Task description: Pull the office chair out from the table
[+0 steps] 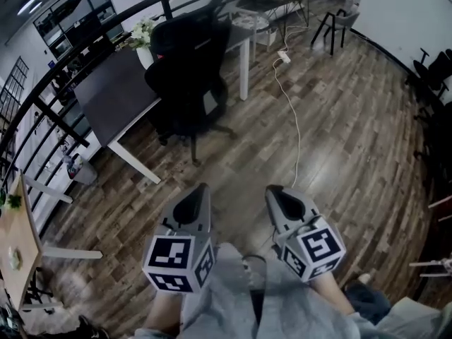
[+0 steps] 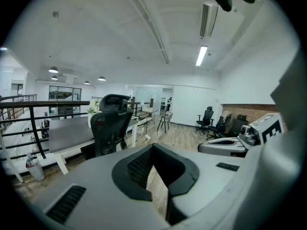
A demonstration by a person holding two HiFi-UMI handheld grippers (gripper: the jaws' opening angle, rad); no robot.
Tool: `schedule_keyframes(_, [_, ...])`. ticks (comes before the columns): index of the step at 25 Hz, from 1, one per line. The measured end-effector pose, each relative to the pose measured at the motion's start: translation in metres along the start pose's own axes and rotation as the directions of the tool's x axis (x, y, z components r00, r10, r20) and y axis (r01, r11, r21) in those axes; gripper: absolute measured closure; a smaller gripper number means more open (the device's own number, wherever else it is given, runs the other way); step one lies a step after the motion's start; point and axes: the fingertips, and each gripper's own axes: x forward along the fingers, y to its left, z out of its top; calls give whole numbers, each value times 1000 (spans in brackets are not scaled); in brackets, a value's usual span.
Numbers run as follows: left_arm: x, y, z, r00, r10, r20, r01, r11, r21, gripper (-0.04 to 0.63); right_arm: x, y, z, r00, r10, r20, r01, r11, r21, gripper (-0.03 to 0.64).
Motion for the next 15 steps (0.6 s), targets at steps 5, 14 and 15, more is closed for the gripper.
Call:
schedule_keyframes(5, [14,-23,4,999,-46,15,46,999,1,584,-22,-32,-5,998,-68,14,68,998,18,614])
schedule_keyframes(14, [73,-58,10,988,-156,0,156,988,9,584,-29,-79,-17,988,-153,-4,153,987,56,612])
schedule_keyframes(15, [84,-61,12,986,-166,-2,166,986,10,584,-27,-88,-17,986,-165,-7,165,985,57,612])
